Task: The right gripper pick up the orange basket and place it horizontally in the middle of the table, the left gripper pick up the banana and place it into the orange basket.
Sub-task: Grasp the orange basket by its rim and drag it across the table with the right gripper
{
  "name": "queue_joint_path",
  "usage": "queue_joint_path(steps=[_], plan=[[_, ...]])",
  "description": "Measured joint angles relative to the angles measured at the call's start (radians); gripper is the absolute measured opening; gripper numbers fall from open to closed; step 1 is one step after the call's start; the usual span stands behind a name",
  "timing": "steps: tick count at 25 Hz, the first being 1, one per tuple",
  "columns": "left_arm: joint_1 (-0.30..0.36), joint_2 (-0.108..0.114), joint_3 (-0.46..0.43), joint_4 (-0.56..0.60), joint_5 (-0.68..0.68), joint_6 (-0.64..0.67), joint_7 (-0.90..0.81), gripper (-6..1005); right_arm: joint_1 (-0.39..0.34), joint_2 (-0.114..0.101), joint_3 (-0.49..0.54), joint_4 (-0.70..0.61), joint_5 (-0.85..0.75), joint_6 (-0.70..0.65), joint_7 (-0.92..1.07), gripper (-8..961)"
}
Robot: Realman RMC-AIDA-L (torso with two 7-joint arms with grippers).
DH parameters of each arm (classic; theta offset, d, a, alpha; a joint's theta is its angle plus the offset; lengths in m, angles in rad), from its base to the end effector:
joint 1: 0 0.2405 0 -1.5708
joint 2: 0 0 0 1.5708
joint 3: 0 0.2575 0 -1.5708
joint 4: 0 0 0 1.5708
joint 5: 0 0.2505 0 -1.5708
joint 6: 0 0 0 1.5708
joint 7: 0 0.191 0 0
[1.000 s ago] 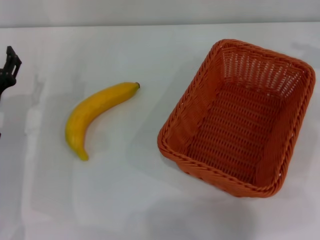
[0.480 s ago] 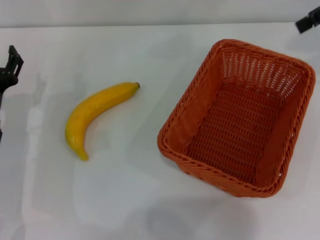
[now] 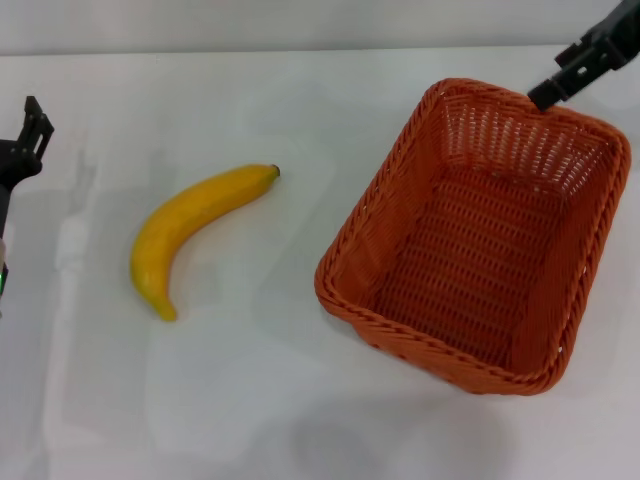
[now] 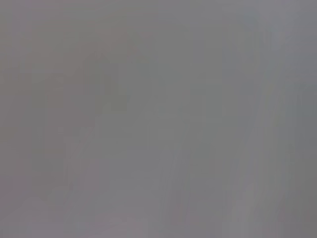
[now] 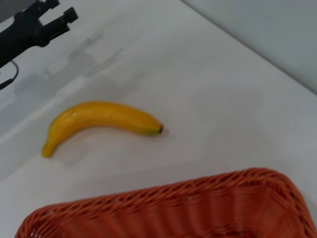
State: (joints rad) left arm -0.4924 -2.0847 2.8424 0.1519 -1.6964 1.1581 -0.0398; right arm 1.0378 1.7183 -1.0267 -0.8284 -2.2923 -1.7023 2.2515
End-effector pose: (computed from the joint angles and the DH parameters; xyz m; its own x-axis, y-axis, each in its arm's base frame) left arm -0.3766 0.3996 -0.0253 0.6854 -0.0179 0.7279 0.7262 0.0886 -0.6817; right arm 0.1229 0.4905 0.0882 0.8479 -0.5252 0.0731 -0.4930 -0.8315 -0.2558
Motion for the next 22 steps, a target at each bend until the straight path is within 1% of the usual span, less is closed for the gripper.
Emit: queue_joint_path(steps=[4,8,9,12,14,15,17,19,22], plan=[[-0.001,0.0,0.0,0.0,0.0,0.0,0.0,862,-0.005,0.015,0.001,-0.001,-0.006,0.051,0.011,833],[-0.004,0.0,0.0,0.0,0.007,0.0,0.0,861,-0.007,0.038,0.0,0.004,-0.03,0.091,0.013,833],[-0.004,0.0,0.0,0.0,0.013,0.0,0.0,861,-0.007,0.046,0.0,0.004,-0.045,0.101,0.014,833],[-0.004,0.0,0.0,0.0,0.025,0.0,0.0,861,-0.008,0.081,-0.004,-0.006,-0.1,0.133,0.014,832],[-0.005,0.0,0.0,0.0,0.026,0.0,0.001,861,-0.011,0.108,-0.005,-0.019,-0.142,0.164,0.014,832],[-0.005,0.0,0.0,0.0,0.026,0.0,0.001,861,-0.013,0.114,-0.005,-0.023,-0.148,0.171,0.014,832],[-0.005,0.0,0.0,0.0,0.026,0.0,0.001,861,-0.02,0.132,-0.009,-0.039,-0.167,0.198,0.01,832],[-0.004,0.0,0.0,0.0,0.026,0.0,0.001,862,-0.024,0.142,-0.015,-0.052,-0.173,0.221,0.007,832],[-0.002,0.0,0.0,0.0,0.026,0.0,0.001,862,-0.027,0.148,-0.022,-0.06,-0.175,0.247,0.007,832]])
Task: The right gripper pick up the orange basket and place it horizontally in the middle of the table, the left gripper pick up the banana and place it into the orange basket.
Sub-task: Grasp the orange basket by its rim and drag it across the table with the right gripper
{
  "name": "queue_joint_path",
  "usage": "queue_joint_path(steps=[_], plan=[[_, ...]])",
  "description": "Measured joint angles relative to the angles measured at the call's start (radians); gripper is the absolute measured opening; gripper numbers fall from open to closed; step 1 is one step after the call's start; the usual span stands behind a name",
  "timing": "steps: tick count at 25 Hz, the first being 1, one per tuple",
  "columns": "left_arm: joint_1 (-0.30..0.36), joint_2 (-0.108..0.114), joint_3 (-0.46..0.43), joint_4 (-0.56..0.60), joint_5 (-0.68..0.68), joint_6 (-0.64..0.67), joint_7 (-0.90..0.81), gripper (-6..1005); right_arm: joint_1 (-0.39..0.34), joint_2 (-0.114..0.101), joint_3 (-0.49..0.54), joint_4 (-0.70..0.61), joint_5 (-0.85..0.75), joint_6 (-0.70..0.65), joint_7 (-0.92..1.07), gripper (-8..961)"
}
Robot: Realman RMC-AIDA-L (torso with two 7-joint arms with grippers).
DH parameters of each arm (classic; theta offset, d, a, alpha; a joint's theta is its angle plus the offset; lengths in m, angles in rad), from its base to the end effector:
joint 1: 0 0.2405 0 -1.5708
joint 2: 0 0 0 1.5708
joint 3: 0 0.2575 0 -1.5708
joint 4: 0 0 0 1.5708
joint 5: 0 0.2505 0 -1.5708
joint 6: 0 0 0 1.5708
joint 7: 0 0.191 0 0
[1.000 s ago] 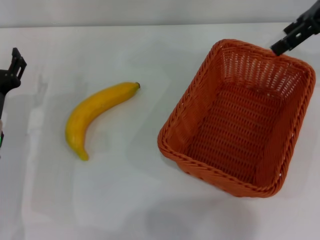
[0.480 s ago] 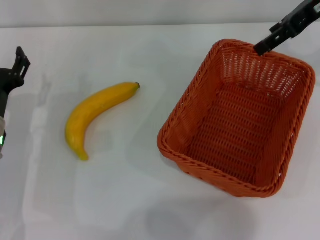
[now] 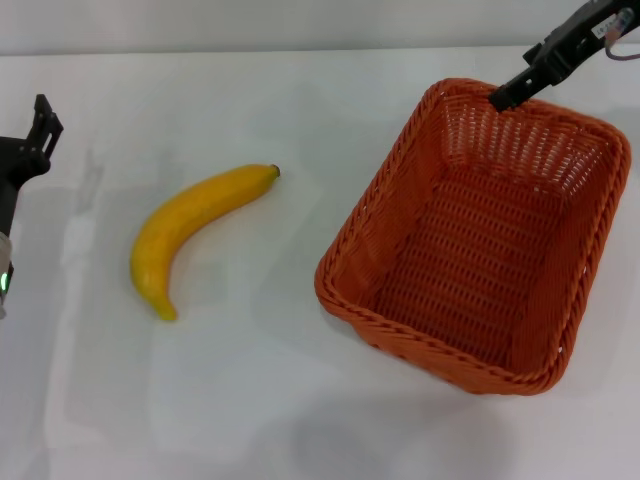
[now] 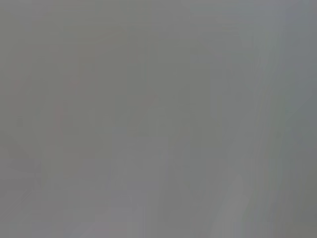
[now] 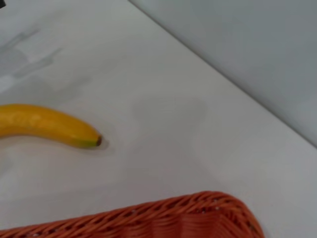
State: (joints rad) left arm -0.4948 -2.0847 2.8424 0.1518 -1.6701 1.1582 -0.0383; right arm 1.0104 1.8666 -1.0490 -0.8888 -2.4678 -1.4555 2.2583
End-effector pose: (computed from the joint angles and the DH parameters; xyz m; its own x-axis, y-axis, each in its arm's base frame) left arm -0.3725 0.4008 -0.0285 0.6941 -0.0179 0.7196 0.7191 0.0631 -0.6921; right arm 0.1333 0.5160 0.0399 0.8665 -0.4954 0.0614 -0.4254 -0.7972 -0.4283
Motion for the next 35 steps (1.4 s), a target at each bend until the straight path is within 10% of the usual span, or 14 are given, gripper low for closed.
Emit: queue_joint_path(steps=[35], plan=[[0.006,0.0,0.002,0.0,0.02,-0.002,0.0,861,-0.082,0.056,-0.092,0.013,-0.08,0.186,0.0,828]])
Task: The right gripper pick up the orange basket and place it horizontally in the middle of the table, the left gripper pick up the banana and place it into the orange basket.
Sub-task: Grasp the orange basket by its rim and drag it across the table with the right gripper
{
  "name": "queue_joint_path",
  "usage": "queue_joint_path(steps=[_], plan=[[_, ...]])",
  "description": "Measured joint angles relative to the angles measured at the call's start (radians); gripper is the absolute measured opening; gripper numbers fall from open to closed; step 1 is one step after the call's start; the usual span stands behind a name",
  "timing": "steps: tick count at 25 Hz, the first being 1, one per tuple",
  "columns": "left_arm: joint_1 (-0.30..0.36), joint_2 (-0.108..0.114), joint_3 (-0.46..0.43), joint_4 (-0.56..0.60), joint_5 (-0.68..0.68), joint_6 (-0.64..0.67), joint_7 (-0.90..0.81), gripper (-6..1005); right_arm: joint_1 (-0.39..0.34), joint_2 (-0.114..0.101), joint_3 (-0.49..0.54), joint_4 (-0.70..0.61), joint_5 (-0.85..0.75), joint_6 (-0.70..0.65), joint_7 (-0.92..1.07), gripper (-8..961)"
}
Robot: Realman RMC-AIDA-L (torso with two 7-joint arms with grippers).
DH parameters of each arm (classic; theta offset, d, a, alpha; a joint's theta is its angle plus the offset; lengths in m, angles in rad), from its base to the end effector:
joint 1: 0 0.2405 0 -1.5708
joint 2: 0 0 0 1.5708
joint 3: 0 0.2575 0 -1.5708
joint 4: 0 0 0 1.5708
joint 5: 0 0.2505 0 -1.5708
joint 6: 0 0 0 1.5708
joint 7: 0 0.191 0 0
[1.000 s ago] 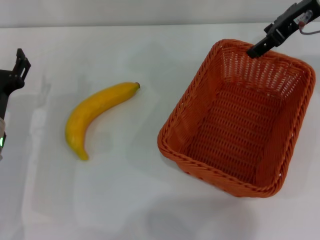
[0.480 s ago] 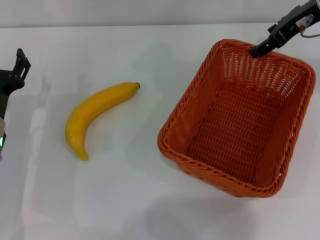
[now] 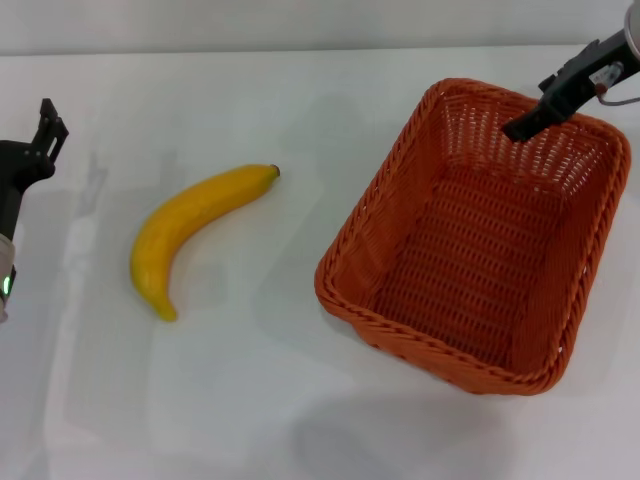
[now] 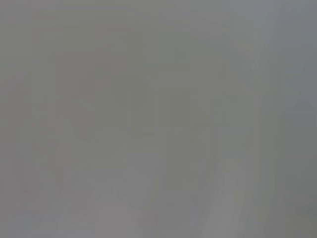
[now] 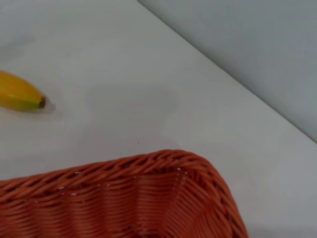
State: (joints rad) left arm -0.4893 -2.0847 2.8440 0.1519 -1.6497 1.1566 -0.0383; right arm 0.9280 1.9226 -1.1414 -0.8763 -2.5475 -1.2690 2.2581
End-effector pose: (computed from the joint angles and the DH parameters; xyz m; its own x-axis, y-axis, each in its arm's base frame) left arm -0.3723 0.3990 -0.0316 0.7004 -0.0109 0.7137 0.7133 0.0471 -0.6993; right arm 0.1783 0.5203 0.0113 0.8558 -0.5065 0.1050 -0.3817 -0.7554 -0.5325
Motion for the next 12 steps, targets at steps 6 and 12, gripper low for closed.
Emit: queue_joint_path(steps=[6,12], plan=[[0.0,0.0,0.0,0.0,0.001,-0.002,0.0,862,-0.011,0.001,-0.001,0.005,-0.002,0.001,-0.001,828],[-0.001,0.0,0.0,0.0,0.002,-0.005,0.0,862,-0.013,0.003,0.0,0.01,-0.012,0.008,-0.001,827]])
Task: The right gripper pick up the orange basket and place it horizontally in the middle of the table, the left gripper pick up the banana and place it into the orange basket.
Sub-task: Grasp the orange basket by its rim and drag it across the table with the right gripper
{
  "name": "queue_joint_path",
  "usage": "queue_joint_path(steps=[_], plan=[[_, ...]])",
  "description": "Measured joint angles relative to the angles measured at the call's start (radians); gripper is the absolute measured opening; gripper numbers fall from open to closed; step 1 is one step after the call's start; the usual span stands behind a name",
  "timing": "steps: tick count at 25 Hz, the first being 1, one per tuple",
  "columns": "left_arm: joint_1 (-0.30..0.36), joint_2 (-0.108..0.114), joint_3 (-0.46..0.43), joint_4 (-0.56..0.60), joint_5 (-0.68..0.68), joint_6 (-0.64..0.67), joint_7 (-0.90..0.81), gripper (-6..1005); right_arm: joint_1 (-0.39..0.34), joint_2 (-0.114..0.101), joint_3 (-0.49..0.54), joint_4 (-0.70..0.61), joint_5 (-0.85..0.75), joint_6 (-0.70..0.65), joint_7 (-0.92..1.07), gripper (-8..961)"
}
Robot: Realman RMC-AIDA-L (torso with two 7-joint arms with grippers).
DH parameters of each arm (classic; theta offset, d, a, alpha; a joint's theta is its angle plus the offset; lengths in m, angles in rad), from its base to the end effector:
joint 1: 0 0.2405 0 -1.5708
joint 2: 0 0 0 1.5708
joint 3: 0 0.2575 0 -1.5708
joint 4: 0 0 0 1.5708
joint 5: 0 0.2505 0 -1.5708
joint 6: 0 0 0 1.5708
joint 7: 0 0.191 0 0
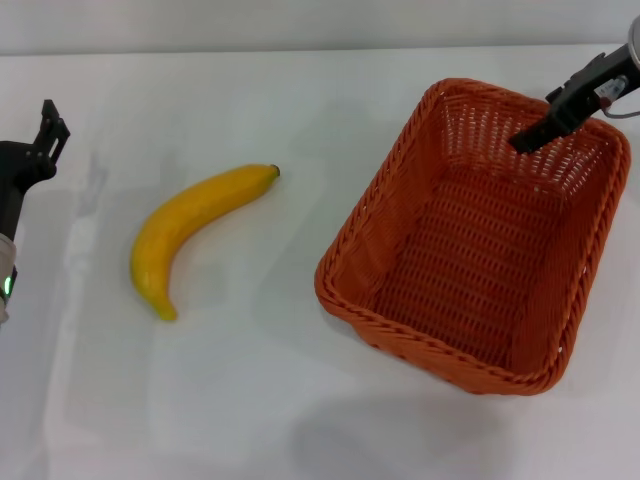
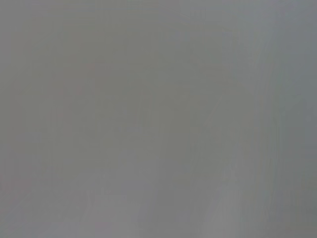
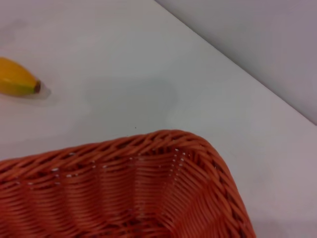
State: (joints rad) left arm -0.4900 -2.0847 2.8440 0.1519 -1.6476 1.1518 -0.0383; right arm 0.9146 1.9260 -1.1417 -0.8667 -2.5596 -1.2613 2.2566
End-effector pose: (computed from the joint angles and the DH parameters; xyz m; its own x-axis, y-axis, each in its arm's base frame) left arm -0.3724 0.3992 -0.0325 0.7009 -0.0065 0.7132 0.7127 0.0449 -0.7000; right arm 0.1891 0.5177 0.0093 0.8455 -0.5217 0.1137 -0.3897 -0.7485 -0.5365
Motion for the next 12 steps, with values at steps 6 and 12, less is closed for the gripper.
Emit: queue_joint_path(steps=[6,12], plan=[[0.0,0.0,0.0,0.0,0.0,-0.001,0.0,861,-0.011,0.011,-0.009,0.007,-0.035,0.029,0.0,827],[0.0,0.0,0.0,0.0,0.002,-0.001,0.0,862,-0.017,0.013,-0.013,0.021,-0.039,0.044,0.0,826]])
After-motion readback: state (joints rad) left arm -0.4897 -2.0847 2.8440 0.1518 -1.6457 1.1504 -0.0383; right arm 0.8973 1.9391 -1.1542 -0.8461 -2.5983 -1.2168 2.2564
